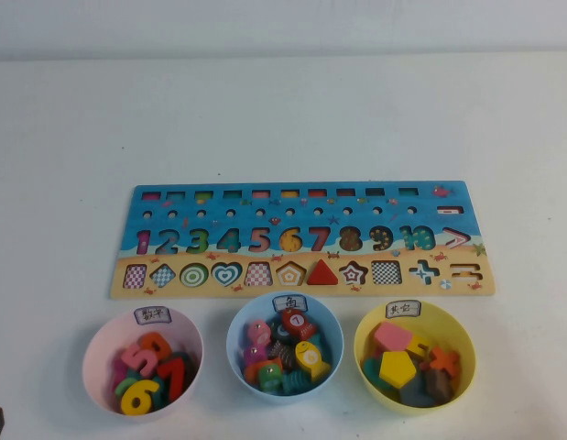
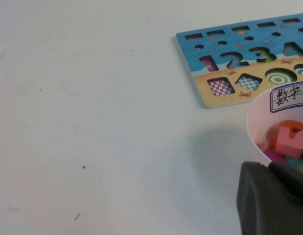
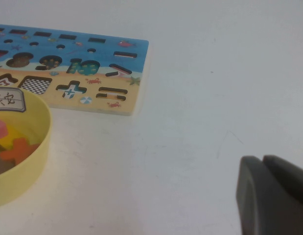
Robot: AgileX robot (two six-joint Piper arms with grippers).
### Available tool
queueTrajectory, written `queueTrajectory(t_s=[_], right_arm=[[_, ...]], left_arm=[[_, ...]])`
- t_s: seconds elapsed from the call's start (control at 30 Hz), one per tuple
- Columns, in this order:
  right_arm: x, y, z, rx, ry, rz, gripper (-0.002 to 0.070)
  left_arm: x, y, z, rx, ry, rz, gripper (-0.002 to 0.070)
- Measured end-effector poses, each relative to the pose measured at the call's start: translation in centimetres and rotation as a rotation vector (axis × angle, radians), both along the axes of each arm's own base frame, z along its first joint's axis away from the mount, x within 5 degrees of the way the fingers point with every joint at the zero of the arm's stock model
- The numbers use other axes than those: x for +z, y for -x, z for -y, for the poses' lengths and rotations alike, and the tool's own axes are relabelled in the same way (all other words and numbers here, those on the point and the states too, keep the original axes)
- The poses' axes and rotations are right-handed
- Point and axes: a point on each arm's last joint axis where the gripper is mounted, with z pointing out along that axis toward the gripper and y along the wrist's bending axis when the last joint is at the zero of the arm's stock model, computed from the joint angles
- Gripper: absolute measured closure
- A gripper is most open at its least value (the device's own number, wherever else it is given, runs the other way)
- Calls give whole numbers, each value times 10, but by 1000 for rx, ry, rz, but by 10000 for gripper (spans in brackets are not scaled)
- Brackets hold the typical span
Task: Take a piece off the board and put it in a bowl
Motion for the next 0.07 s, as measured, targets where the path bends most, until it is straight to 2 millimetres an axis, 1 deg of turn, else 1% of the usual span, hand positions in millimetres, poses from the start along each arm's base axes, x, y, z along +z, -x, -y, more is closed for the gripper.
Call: queueTrajectory(t_s=[0.07], right_arm=[[0,0,0,0,0,0,694]], left_arm=[[0,0,0,0,0,0,678]])
